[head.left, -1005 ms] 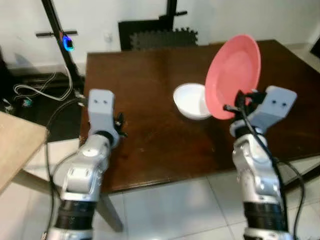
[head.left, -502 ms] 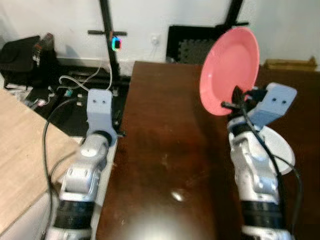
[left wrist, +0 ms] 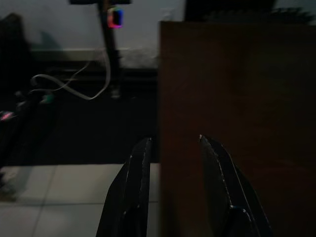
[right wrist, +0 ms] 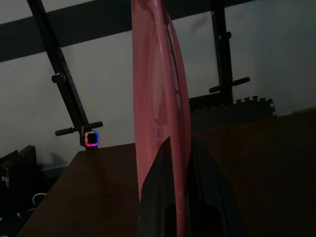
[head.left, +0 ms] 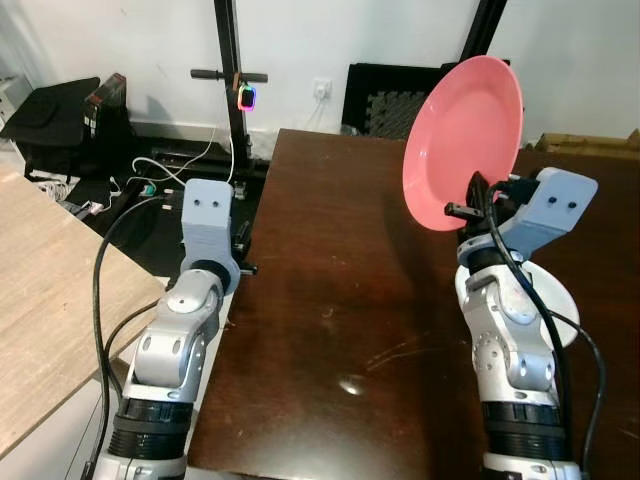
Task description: Setting the table
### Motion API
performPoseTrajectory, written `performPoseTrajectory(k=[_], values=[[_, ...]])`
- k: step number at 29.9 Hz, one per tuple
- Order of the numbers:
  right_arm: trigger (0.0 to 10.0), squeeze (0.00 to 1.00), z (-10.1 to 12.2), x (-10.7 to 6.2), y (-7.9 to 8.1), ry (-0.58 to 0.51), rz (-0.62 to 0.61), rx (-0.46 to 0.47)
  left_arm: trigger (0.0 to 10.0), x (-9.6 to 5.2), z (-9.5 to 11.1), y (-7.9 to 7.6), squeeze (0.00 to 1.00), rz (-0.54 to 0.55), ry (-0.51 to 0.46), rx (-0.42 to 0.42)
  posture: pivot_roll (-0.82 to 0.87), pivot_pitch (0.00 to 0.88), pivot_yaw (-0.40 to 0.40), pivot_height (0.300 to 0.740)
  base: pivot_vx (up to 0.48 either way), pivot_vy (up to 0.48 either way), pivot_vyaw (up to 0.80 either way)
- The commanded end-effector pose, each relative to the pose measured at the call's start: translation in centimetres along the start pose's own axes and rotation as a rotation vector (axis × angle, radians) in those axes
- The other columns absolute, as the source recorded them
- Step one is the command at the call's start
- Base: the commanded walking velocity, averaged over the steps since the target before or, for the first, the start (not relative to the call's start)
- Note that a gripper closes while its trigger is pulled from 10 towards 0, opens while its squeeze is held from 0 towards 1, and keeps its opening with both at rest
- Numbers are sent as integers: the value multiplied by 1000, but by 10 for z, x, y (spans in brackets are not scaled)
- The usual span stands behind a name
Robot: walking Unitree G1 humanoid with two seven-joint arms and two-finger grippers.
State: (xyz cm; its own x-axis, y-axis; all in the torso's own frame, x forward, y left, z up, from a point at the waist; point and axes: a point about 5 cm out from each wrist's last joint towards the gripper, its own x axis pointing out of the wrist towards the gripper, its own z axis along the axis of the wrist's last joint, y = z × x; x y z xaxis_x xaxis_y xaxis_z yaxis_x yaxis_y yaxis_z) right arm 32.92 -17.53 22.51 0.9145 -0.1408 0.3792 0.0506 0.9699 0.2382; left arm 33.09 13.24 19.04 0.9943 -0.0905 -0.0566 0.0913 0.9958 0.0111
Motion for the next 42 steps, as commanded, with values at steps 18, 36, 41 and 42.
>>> performPoseTrajectory(k=[18, 36, 41, 42], values=[[10000, 0, -13, -14, 46, 307, 302, 596, 10000, -5, -13, 11, 0, 23, 59, 48, 45, 85, 40, 740, 0, 0, 0], [10000, 0, -78, -55, 39, 758, 235, 963, 10000, -18, -21, 26, 0, 79, 81, 53, 60, 108, 5, 740, 0, 0, 0], [10000, 702, -91, -52, 39, 777, 156, 918, 10000, -17, -18, 23, 0, 67, 78, 56, 68, 107, 9, 740, 0, 0, 0], [10000, 702, -91, -52, 39, 777, 156, 918, 10000, -17, -18, 23, 0, 67, 78, 56, 68, 107, 9, 740, 0, 0, 0]])
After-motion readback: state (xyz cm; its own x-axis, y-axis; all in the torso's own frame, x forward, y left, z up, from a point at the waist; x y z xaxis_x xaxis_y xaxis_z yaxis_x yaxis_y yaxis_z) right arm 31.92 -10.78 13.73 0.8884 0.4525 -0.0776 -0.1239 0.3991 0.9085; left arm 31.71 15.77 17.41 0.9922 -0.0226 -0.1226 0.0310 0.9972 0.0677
